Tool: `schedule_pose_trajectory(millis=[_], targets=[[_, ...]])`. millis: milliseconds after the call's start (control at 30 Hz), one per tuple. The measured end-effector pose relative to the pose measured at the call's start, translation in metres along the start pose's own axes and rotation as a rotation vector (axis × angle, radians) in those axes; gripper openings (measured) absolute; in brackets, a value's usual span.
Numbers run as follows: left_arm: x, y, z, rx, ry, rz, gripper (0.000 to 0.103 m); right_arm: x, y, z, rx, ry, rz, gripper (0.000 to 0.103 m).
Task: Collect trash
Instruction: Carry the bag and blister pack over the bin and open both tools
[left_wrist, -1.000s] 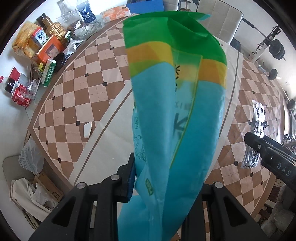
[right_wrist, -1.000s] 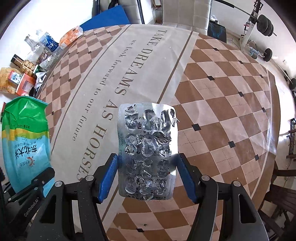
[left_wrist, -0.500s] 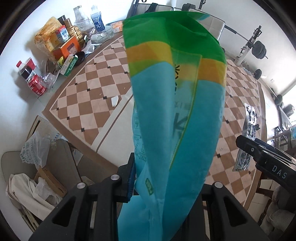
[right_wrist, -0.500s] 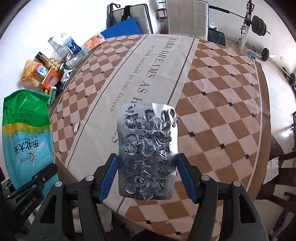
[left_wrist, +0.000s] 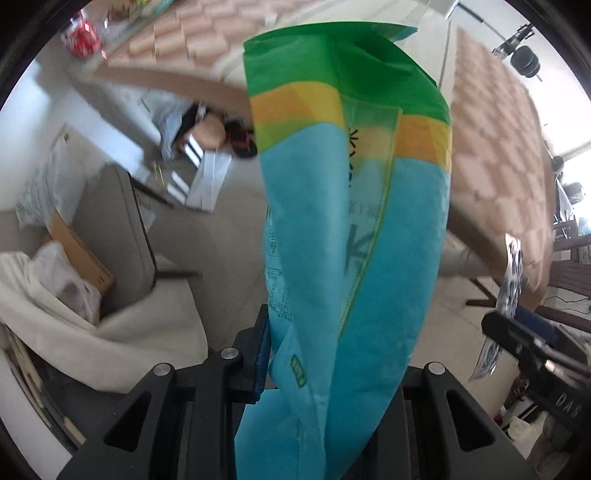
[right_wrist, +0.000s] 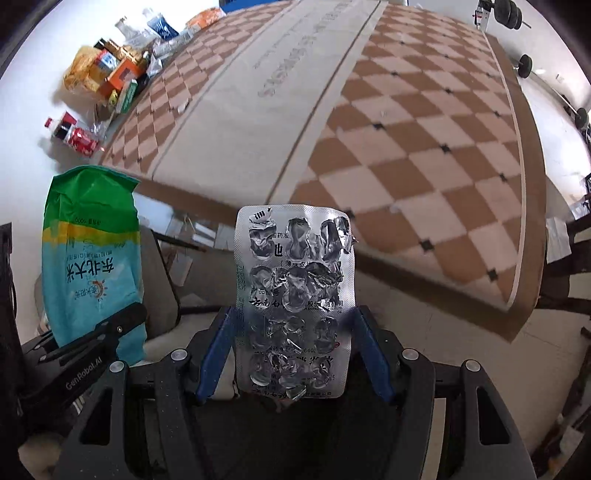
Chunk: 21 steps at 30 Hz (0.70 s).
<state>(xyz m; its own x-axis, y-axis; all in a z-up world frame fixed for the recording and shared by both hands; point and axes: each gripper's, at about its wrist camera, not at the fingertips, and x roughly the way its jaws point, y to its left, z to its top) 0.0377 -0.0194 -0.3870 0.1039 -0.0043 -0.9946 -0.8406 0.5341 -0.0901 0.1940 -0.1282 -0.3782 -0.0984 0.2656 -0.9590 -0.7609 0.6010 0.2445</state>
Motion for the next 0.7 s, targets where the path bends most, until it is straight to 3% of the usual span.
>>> schedule_pose_trajectory(millis=[133,300,500,700], targets=[[0.069,0.010,-0.006,-0.043,0.092,-0.031,0.024,0.061,-0.015,-0.040,0.007,0.112,-0.021,0.067],[0.185,0.018,0.004,-0.095,0.196,-0.083,0.024,0.164,-0.047,-0.070,0.032,0.199,-0.065,0.067],[0.333,0.027,0.020,-0.153,0.311,-0.138,0.024,0.309,-0.091,-0.085,0.133,0.273,-0.045,0.067],[0.411,0.022,0.029,-0.132,0.367,-0.182,0.029,0.423,-0.118,-0.080,0.179,0.313,-0.020,0.067]])
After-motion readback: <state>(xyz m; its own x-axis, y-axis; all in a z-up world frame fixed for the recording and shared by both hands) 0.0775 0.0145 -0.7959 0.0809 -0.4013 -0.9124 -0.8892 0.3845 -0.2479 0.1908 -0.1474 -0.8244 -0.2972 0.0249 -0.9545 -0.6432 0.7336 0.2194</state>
